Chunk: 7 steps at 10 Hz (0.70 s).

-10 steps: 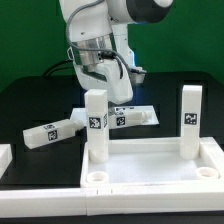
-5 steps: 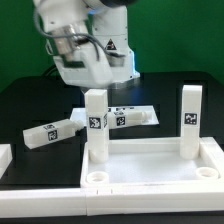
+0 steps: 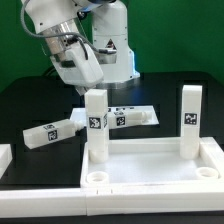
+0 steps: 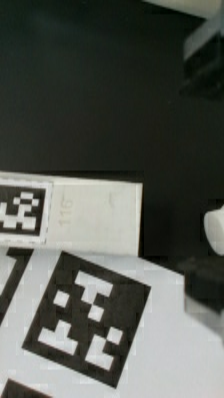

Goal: Assemble desk

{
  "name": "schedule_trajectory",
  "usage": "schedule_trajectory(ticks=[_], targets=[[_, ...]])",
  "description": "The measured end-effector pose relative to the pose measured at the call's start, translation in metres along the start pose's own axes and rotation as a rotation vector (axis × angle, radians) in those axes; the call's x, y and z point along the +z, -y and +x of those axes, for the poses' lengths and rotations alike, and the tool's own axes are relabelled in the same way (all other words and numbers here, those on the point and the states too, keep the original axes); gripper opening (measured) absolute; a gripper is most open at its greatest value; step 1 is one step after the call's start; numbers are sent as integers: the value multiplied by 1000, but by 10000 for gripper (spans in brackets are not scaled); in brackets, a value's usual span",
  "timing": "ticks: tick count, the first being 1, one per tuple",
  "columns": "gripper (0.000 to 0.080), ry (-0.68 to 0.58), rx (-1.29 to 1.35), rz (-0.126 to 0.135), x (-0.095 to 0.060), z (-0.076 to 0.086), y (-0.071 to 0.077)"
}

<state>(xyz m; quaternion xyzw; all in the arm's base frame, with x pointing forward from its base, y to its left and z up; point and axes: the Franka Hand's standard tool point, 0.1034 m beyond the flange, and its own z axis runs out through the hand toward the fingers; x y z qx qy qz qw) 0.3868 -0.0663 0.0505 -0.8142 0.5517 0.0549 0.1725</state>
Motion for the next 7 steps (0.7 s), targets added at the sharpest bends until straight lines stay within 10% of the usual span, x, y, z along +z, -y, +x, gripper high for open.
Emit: schedule_trajectory(ticks=[2, 7], targets=[[631, 15, 85, 10, 20, 4, -4], [649, 46, 192, -27, 57, -34, 6]])
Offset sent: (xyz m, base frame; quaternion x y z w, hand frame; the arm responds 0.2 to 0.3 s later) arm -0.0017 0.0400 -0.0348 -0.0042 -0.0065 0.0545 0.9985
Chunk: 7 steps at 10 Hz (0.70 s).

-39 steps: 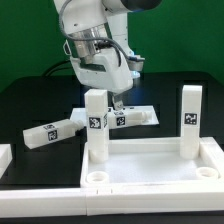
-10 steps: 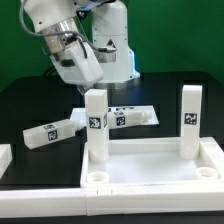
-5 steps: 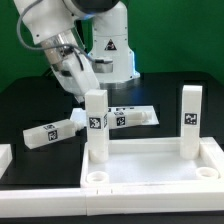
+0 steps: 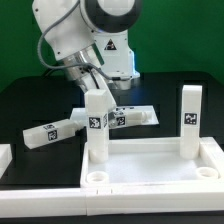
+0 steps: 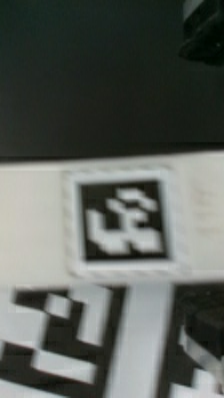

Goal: Assemble desk

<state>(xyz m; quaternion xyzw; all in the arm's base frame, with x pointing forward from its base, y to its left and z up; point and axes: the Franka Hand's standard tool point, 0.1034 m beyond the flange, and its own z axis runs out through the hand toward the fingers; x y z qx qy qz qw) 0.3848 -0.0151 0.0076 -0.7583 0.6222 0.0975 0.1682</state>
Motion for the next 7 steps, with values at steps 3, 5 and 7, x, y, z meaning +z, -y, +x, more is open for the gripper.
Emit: schedule_trajectory(ticks=[3, 5, 7], targets=[[637, -3, -19, -40, 1, 1, -1], [285, -3, -19, -40, 0, 1, -1], [285, -3, -55, -45, 0, 0, -1]])
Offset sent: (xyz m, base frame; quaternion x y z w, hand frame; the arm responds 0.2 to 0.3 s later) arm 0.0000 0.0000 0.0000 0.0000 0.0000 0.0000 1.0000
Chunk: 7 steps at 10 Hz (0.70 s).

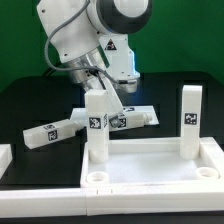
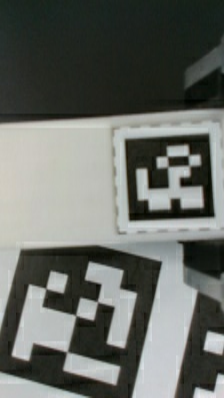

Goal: Assemble desk

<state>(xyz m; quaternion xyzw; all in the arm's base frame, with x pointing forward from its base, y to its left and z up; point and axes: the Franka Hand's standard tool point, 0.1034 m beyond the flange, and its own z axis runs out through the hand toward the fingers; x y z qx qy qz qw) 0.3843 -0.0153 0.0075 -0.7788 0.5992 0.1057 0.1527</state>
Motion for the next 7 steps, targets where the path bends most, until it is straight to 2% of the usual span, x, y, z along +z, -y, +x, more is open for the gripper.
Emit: schedule_trajectory(ticks=[1, 3, 4, 5, 7], targets=[[285, -3, -82, -9, -5, -2, 3], [285, 10, -320, 38, -29, 21, -7], [285, 10, -368, 43, -41, 32, -12], [285, 3, -397, 47, -46, 34, -14], [285, 6, -524, 39, -42, 33, -15]])
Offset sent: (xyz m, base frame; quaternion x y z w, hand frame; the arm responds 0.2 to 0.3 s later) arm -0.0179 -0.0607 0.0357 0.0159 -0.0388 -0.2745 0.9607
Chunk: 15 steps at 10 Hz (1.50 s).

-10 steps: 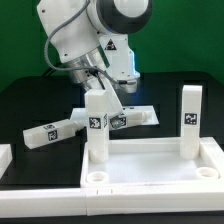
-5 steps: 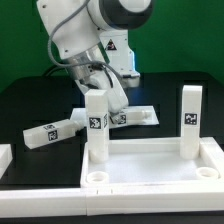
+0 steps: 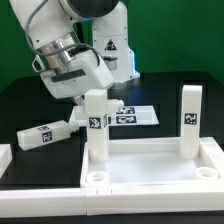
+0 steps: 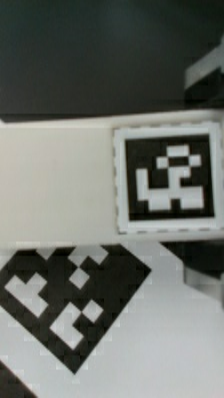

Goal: Assemble desk

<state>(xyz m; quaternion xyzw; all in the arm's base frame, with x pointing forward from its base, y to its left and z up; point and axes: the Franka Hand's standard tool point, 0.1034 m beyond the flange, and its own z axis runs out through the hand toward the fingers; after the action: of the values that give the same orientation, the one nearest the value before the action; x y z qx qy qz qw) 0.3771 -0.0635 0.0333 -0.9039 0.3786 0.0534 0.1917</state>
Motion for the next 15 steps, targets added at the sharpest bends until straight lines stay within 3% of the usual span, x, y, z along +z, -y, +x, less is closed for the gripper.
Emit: schedule_trajectory(ticks=[2, 3, 5, 6, 9, 10, 12, 14, 15], targets=[[285, 8, -105, 13, -8, 5, -8], [285, 40, -119, 47, -24, 8, -18], [286, 28, -67, 80, -63, 28, -58], [286, 19, -59, 78, -65, 35, -72], [287, 28, -53, 71, -61, 34, -74], [287, 42, -18, 71, -56, 43, -87], [287, 52, 28, 40, -43, 76, -113], [287, 52, 32, 22, -35, 85, -116], [287, 40, 26, 4, -31, 79, -111]])
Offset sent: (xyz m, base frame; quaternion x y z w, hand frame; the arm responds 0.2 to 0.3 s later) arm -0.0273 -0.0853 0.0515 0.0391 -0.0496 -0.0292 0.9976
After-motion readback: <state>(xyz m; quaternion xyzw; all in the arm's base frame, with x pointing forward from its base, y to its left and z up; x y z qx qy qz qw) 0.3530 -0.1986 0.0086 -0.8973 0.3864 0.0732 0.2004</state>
